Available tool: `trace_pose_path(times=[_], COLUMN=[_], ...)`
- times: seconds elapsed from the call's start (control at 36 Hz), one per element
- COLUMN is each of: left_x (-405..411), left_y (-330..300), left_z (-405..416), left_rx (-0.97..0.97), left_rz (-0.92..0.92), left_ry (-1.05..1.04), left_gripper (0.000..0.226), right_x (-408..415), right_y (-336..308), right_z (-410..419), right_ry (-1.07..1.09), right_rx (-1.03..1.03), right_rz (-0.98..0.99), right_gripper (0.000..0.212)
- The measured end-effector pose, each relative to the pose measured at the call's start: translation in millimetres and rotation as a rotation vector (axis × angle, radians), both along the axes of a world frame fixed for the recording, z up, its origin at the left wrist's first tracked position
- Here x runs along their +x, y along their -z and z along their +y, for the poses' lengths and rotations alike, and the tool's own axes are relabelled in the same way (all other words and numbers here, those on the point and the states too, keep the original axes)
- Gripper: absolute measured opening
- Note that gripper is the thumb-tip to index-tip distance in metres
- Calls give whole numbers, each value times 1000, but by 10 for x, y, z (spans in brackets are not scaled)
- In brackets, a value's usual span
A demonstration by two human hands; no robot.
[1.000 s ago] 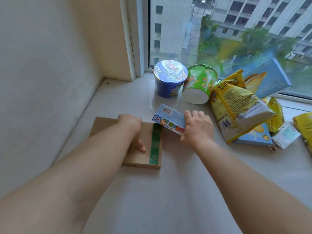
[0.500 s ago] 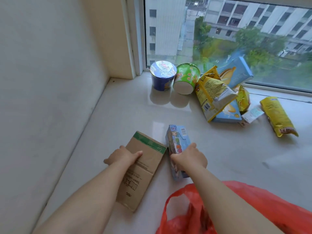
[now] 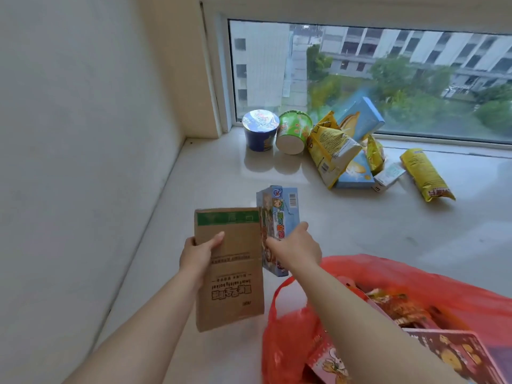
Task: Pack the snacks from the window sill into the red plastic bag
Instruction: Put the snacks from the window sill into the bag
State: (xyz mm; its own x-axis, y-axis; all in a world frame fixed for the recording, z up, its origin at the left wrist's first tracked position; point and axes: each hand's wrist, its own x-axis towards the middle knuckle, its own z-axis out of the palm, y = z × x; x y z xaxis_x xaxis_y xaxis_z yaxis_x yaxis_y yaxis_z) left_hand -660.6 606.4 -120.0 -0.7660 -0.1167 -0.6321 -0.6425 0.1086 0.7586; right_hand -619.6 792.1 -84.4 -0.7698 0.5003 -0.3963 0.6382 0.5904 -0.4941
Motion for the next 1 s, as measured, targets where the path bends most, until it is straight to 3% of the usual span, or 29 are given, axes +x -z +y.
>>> trace_pose_path(times=[0.33,0.44,0.61,0.69,0.81,1.0], left_x=[636,931,1451,1736,2009,2251], left_y=[-1428,-1704,-1712,-1530,-1301,-906], left_z=[755,1106,1646,1932,2277,2444], left_rx=[361,427,377,298,160,-41], left_rz=[411,581,826,803,751,790], left_ry=[11,43,156,192,213,429], left_gripper=[39,39,50,63,51,59], right_x=[1195,1707,2325,2511,2628,2744], right_y=[-920,-1036,-1006,-956,-896,-754], right_z=[884,1422,2210,2510,2707,2824], right_ry=[189,185,234,196,143,60], right_rx=[-197,-195,-149,-1,161,244], right_rz=[626,708,560,428,285,179], right_gripper=[39,39,55,57,45,48])
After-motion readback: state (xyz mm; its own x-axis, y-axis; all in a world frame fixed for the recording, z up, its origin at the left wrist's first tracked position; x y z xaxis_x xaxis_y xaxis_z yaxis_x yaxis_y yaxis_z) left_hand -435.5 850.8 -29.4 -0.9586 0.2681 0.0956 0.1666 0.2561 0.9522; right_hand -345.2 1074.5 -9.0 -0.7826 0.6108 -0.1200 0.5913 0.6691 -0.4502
